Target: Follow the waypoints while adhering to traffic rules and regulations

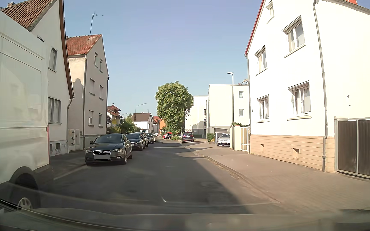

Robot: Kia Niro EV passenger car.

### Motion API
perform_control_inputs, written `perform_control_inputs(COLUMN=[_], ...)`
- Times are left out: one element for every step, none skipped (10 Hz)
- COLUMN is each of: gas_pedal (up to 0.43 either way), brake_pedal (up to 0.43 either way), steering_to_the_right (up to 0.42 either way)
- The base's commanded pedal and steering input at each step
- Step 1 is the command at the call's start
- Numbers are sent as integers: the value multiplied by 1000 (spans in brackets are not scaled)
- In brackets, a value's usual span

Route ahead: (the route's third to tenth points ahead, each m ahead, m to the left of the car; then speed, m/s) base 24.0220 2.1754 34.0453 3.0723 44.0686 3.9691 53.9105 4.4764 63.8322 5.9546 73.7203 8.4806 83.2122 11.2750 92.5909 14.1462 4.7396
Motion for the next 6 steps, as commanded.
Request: perform_control_inputs(gas_pedal=[28, 28, 28, 39, 39, 39], brake_pedal=[30, 30, 30, 30, 30, 30], steering_to_the_right=[-91, -80, -70, -60, -53, -49])
